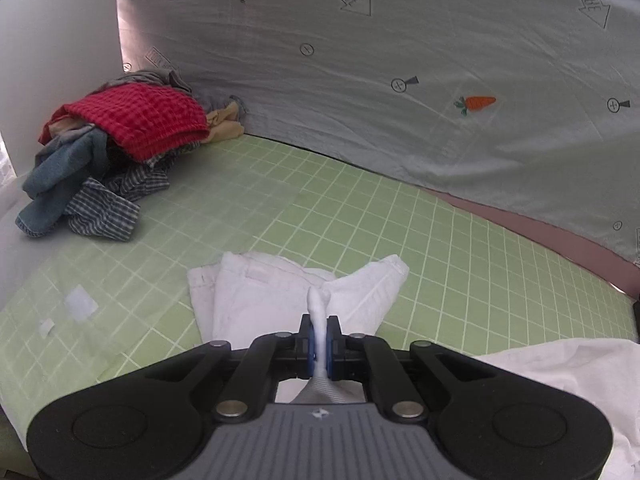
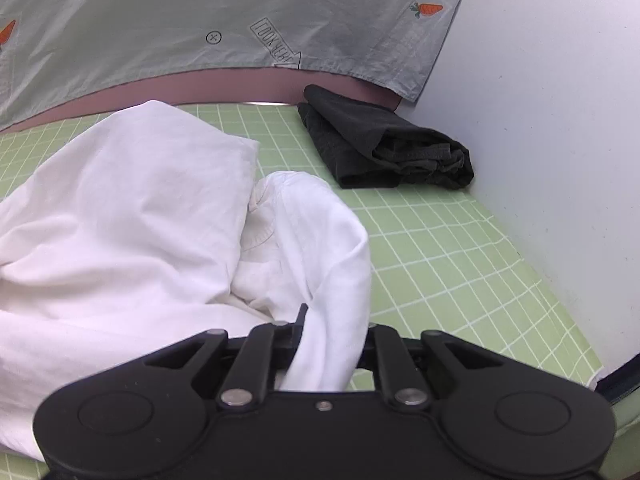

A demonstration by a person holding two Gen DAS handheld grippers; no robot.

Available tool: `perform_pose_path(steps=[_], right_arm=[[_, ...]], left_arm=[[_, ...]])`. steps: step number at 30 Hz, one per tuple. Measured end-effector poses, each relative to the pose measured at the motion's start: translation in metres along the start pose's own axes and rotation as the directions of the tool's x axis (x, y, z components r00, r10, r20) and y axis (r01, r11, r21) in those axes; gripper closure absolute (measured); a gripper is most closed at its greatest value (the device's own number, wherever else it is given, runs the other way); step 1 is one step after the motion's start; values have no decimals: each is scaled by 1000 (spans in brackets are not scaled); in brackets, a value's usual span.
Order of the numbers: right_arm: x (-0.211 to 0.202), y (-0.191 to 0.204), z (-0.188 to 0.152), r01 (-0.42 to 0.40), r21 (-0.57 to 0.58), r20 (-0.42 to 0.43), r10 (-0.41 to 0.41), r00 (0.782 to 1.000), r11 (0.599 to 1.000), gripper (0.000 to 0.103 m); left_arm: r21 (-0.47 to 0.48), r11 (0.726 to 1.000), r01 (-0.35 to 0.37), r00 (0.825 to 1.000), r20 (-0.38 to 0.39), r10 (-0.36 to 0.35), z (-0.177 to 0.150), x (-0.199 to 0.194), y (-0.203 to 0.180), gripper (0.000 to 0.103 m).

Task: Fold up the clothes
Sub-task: 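Grasp a white sleeve with the right gripper while the left gripper pinches the shirt body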

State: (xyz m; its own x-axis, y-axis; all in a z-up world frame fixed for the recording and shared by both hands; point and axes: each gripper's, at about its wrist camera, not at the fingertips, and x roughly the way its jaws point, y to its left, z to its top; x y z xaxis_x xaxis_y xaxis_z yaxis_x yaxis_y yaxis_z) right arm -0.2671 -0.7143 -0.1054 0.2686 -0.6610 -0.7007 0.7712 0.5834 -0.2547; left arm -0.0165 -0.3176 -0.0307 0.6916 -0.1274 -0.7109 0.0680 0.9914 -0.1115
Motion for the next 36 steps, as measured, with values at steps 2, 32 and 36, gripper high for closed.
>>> perform_pose_path(steps=[2,32,36], right_arm=[[-5,1,-7,-18,19,-15,18,1000,1000,91],[32,0,-15,-201,296,-136,250,959,934,73],[38,22,-2,-226,279,-125,269,955,933,88]], left_arm=[[-65,996,-63,998,-21,62,-19,-13,23,96],[-19,1000,-13,952,-307,7,-76,100,48,65],[-42,999,-15,956,-293,2,-57,123,33,71]])
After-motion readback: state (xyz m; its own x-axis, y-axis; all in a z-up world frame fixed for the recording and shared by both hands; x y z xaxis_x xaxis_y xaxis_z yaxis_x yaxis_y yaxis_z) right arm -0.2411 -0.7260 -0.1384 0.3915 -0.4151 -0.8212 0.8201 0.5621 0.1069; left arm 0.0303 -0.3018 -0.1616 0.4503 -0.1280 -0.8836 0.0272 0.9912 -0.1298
